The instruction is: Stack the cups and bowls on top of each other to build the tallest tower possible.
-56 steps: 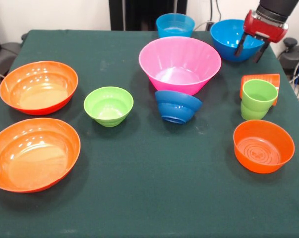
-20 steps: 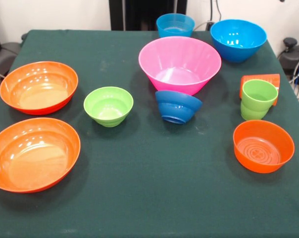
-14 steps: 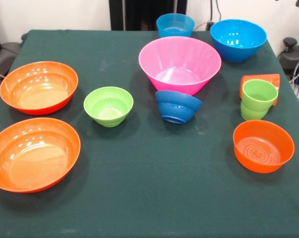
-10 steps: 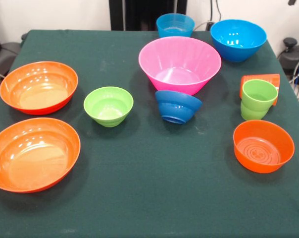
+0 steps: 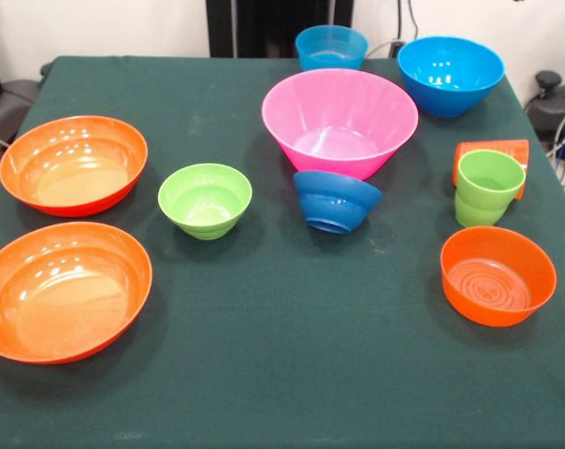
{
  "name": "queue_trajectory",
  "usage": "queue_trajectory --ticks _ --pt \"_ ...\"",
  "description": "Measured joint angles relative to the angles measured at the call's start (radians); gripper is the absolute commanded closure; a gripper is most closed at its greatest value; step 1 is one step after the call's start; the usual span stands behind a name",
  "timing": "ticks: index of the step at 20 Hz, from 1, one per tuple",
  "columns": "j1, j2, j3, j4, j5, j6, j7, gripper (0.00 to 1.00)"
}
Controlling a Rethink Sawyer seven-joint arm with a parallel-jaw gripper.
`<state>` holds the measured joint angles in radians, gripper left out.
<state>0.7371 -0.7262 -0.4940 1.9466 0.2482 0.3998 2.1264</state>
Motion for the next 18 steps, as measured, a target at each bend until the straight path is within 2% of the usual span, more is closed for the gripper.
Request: queue_trajectory --ticks 7,15,18 --pt "-0.005 -0.059 0.000 0.022 -0.026 0.023 0.000 0.00" --pt "0.022 -0.188 -0.001 0.006 -0.038 0.251 0.000 0.00" --pt "0.023 -0.198 0.000 0.006 -0.038 0.260 0.000 0.00"
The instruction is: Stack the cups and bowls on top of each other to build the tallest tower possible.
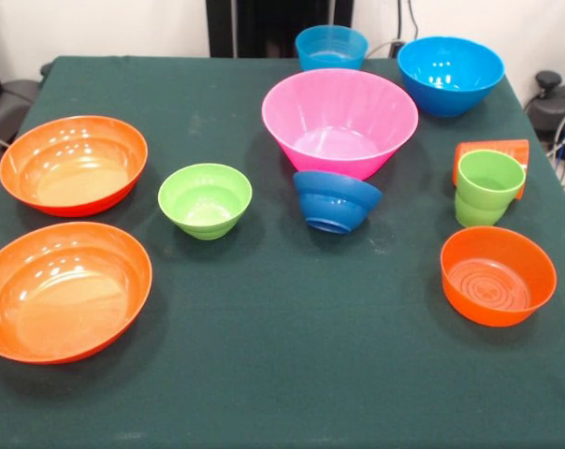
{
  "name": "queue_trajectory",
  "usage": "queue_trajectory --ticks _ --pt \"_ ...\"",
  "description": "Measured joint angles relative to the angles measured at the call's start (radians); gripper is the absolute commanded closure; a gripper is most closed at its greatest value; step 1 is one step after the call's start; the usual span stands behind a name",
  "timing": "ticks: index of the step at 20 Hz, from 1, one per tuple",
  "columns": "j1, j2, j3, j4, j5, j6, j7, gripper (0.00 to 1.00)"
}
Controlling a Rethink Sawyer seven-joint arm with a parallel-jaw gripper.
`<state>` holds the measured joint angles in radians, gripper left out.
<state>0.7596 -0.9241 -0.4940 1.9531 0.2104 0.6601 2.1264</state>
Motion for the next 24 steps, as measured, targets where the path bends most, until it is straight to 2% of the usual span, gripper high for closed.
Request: queue_trajectory --ticks 6,17,24 --pt "-0.037 0.010 0.030 0.000 0.000 -0.005 0.000 0.00" --pt "-0.208 0.095 0.151 0.000 0.000 -0.011 0.000 0.00" --pt "-0.276 0.145 0.214 0.000 0.000 -0.018 0.000 0.00"
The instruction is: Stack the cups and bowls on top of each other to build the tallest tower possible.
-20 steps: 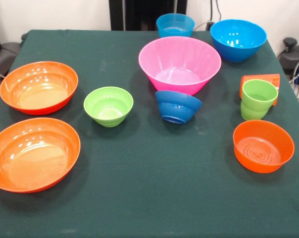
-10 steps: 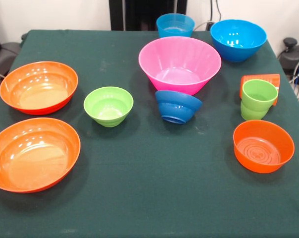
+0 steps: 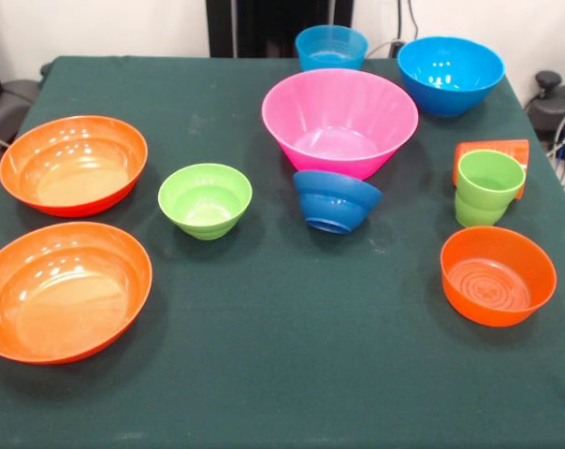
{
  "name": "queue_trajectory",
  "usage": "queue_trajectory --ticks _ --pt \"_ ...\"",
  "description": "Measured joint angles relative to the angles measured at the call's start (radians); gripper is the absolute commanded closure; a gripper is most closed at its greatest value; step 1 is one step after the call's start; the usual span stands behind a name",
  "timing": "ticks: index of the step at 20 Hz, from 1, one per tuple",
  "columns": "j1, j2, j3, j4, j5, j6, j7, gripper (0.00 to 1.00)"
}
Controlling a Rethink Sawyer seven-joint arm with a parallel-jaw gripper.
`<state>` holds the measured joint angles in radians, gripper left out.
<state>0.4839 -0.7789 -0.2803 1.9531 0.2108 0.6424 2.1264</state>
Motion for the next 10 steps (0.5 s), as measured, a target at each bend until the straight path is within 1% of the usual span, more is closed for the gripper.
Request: queue_trajectory --ticks 4,6,7,10 --pt "-0.017 0.032 0.023 0.001 0.000 -0.027 0.000 0.00" --pt "-0.023 0.053 0.035 0.001 0.000 -0.054 0.000 0.00" --pt "-0.025 0.072 0.046 0.001 0.000 -0.087 0.000 0.00" --pt "-0.025 0.094 0.054 0.001 0.000 -0.124 0.000 0.00"
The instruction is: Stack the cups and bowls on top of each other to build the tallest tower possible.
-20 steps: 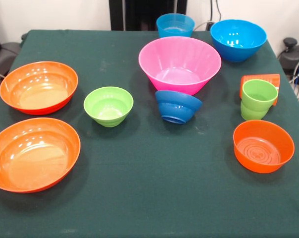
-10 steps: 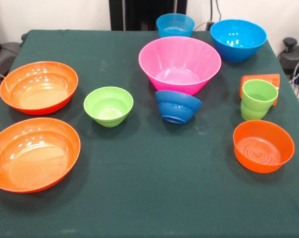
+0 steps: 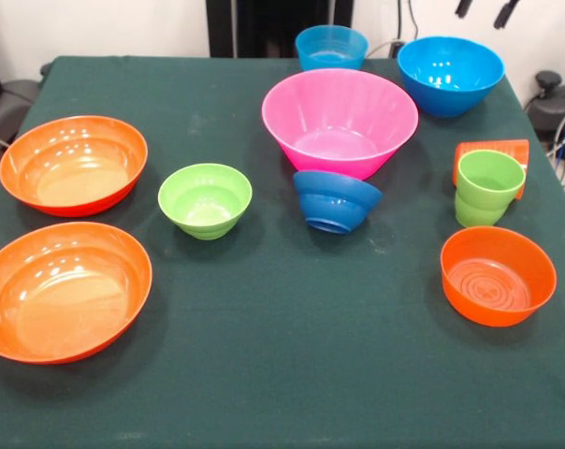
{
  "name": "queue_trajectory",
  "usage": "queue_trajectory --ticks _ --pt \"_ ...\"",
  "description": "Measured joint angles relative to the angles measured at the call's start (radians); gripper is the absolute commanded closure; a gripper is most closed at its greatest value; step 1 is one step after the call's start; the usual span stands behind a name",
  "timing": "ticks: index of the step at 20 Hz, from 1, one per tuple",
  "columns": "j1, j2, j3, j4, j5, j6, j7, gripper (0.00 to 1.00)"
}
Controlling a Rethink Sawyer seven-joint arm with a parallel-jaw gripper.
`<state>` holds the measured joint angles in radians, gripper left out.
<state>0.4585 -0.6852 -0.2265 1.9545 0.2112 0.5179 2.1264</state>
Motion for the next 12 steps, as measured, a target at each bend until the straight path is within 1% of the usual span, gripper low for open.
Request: queue_trajectory --ticks 5,12 --pt "0.000 0.028 0.005 0.000 0.000 -0.044 0.000 0.00" --pt "0.000 0.037 0.006 0.008 -0.004 -0.063 0.000 0.00"
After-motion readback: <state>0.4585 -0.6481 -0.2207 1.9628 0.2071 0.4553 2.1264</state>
